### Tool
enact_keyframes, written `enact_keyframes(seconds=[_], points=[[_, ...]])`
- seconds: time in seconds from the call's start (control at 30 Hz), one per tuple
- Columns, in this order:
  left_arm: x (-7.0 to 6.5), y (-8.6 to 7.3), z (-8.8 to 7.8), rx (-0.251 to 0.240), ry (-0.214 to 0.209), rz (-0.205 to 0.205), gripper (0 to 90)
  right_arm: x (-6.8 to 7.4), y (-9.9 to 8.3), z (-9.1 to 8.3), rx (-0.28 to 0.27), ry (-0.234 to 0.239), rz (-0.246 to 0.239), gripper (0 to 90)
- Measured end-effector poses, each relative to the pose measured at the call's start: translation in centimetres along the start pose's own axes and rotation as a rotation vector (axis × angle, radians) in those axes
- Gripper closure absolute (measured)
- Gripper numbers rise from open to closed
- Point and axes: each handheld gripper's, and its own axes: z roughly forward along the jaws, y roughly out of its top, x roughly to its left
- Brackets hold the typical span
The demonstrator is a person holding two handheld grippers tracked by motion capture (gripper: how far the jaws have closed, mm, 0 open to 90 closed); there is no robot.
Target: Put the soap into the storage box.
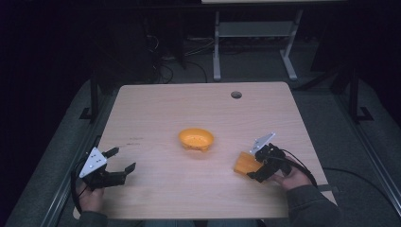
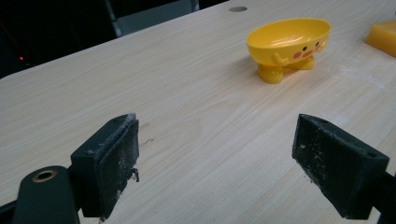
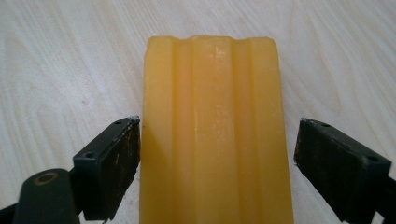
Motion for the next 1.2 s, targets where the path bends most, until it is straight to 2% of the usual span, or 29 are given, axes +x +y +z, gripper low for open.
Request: enact_keyframes(seconds=[0.7,0.97,1.2], points=[[0.0,0.0,0.0,0.003,-0.001,0.002,13.9,0.0,0.7,2.0,0.077,0.005,-0.022,15.1],[0.0,0.0,-0.1,0.002,-0.002,0.004,13.9,0.0,0.8,2.2,0.087,0.022,-0.032,19.2],[0.0,0.0,-0.1,0.002,-0.002,0.004,13.9,0.0,0.9,2.2,0.085,0.018,-0.046,20.0]])
